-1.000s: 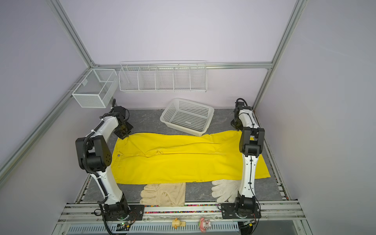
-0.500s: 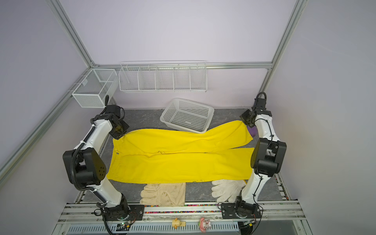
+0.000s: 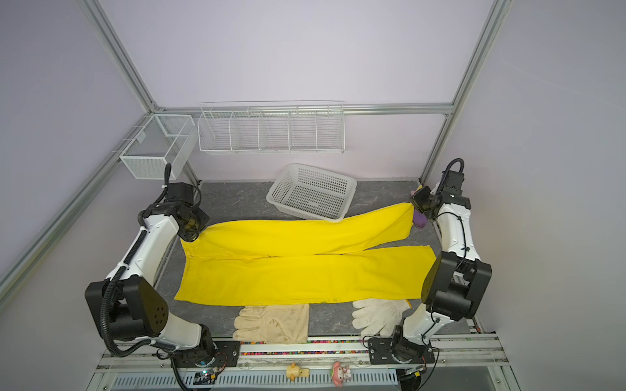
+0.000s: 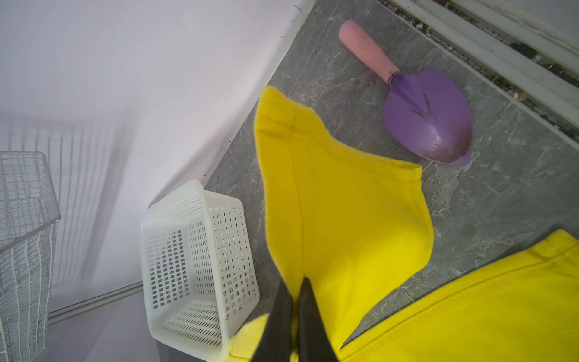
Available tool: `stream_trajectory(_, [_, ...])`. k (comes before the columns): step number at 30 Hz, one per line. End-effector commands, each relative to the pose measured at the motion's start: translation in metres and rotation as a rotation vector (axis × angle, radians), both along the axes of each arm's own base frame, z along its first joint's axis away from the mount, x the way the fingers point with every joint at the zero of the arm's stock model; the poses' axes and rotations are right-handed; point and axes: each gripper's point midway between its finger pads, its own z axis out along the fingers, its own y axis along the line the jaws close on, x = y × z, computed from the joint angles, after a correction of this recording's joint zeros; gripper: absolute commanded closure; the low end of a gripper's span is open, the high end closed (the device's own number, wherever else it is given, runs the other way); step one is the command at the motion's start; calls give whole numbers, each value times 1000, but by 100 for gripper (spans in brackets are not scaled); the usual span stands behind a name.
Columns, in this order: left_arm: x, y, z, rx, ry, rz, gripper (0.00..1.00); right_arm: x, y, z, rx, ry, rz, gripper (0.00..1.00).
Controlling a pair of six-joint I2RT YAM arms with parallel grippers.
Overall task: Fold and stack the trousers
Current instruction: Fold the trousers at the center of the table.
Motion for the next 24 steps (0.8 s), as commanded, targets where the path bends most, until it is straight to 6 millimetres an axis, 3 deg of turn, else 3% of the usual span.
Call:
stream_trajectory(1, [5, 9, 11, 6, -72, 40, 100, 0, -16, 31, -65, -144, -18, 93])
stream_trajectory(7, [29, 2, 23, -31, -189, 9, 100, 13, -25, 38, -1, -225, -36, 93])
stream_trajectory(13, [49, -2, 29, -44, -235, -26, 100, 31, -28, 25, 32, -188, -25, 93])
stream_trajectory(17, [46, -10, 22, -65, -187, -76, 100, 11, -19, 3, 65, -133, -19, 93])
stream_trajectory(24, [18, -12, 12, -48, -174, -102, 100, -44, -19, -29, 42, -56, -58, 93])
